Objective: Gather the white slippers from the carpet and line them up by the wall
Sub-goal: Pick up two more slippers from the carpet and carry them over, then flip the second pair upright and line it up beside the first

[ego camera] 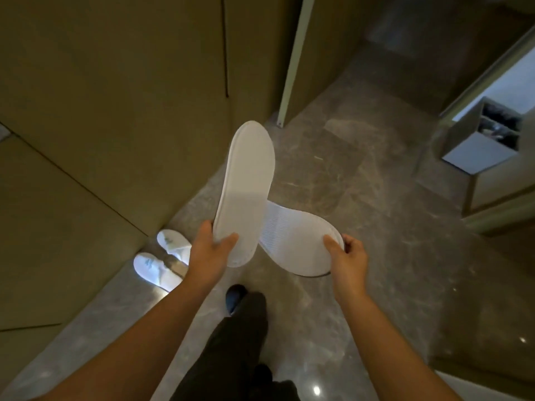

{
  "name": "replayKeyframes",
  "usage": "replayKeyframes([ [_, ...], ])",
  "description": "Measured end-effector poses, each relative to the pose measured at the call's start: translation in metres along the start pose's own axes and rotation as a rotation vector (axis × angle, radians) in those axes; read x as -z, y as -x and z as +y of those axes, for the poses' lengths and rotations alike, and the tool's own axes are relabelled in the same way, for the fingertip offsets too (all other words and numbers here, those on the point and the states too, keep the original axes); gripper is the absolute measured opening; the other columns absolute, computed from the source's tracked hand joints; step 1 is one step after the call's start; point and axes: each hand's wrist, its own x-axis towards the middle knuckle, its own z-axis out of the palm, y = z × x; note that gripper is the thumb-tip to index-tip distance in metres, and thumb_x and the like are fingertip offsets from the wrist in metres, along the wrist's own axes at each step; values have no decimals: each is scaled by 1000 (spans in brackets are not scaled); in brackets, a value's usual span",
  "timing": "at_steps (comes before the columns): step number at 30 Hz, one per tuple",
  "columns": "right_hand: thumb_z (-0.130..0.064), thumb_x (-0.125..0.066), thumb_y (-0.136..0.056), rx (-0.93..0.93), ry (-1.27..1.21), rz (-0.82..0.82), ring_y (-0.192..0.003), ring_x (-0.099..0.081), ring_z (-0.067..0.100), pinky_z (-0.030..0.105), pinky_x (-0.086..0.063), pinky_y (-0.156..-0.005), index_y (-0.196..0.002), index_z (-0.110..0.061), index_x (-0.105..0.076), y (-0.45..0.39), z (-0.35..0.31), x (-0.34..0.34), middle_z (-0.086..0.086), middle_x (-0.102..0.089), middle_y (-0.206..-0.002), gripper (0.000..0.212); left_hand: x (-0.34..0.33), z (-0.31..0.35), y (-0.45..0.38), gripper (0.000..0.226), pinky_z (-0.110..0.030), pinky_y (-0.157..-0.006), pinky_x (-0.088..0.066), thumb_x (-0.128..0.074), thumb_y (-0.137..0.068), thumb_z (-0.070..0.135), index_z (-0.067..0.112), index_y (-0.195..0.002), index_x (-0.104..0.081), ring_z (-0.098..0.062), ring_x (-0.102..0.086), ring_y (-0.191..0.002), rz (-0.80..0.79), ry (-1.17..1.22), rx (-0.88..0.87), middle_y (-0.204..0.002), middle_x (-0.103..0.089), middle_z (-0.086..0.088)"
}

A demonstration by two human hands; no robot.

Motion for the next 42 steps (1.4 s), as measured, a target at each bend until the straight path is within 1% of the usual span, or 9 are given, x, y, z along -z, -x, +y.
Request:
replayKeyframes([
  [7, -5, -61, -79, -16, 127, -125, -79, -50, 22, 19, -40, -56, -93, 3, -53, -125, -3, -87, 12, -54, -89, 19, -20, -14, -128, 21, -29, -59, -38, -60, -80, 17, 10, -92, -43, -23, -49, -77, 137, -30, 132, -83, -52, -4],
  [13, -3, -61, -79, -86, 212, -249, -81, -52, 19, 0, -40, -48, -96, 5, -54, -203, 18, -146, 12, -54, -91, 20, -46, -40, -208, 24, -38, -72, -43, -60, -80, 21, 13, -93, -42, -29, -51, -85, 174, 1, 267, -91, -53, -11],
  [17, -2, -60, -79, -204, 219, -356, -85, -58, 22, 26, -52, -71, -91, -1, -58, -256, 59, -187, 16, -60, -95, 12, -69, -80, -263, 34, -34, -69, -42, -58, -82, 23, 9, -108, -41, -24, -49, -91, 193, 29, 335, -100, -50, -7],
  [20, 3, -57, -80, -315, 162, -325, -94, -58, 31, 46, -47, -89, -83, -4, -58, -298, 102, -222, 19, -61, -95, 9, -93, -124, -305, 32, -36, -68, -43, -59, -81, 21, 10, -106, -43, -24, -50, -88, 230, 54, 370, -95, -50, -7],
  [23, 4, -55, -80, -357, 111, -310, -89, -60, 28, 44, -48, -87, -79, -8, -60, -346, 157, -253, 11, -62, -85, 13, -123, -176, -347, 27, -38, -68, -45, -63, -77, 16, 11, -98, -46, -25, -51, -84, 292, 101, 380, -91, -52, -11],
  [29, 6, -55, -77, -461, 68, -285, -100, -57, 28, 36, -50, -80, -104, 1, -52, -432, 277, -310, 17, -59, -104, 27, -186, -294, -425, 25, -33, -63, -43, -64, -76, 17, 14, -96, -48, -23, -53, -82, 338, 123, 359, -90, -54, -6],
  [33, 6, -52, -79, -437, 41, -337, -96, -56, 27, 26, -47, -64, -80, -8, -53, -482, 344, -351, 10, -59, -90, 14, -212, -370, -480, 25, -27, -52, -41, -64, -76, 17, 14, -96, -50, -19, -54, -69, 343, 107, 294, -87, -55, -8],
  [38, 6, -54, -77, -299, 28, -355, -110, -55, 37, 35, -50, -80, -108, 8, -53, -539, 394, -400, 27, -57, -117, 31, -226, -432, -537, 24, -36, -67, -44, -64, -76, 13, 18, -92, -47, -27, -54, -78, 340, 165, 241, -88, -56, -9],
  [42, 1, -57, -79, -226, 100, -419, -116, -52, 35, 35, -45, -88, -118, 5, -47, -563, 415, -423, 25, -55, -123, 40, -222, -441, -554, 23, -29, -55, -41, -64, -75, 13, 19, -89, -47, -13, -51, -65, 352, 166, 195, -73, -53, 3],
])
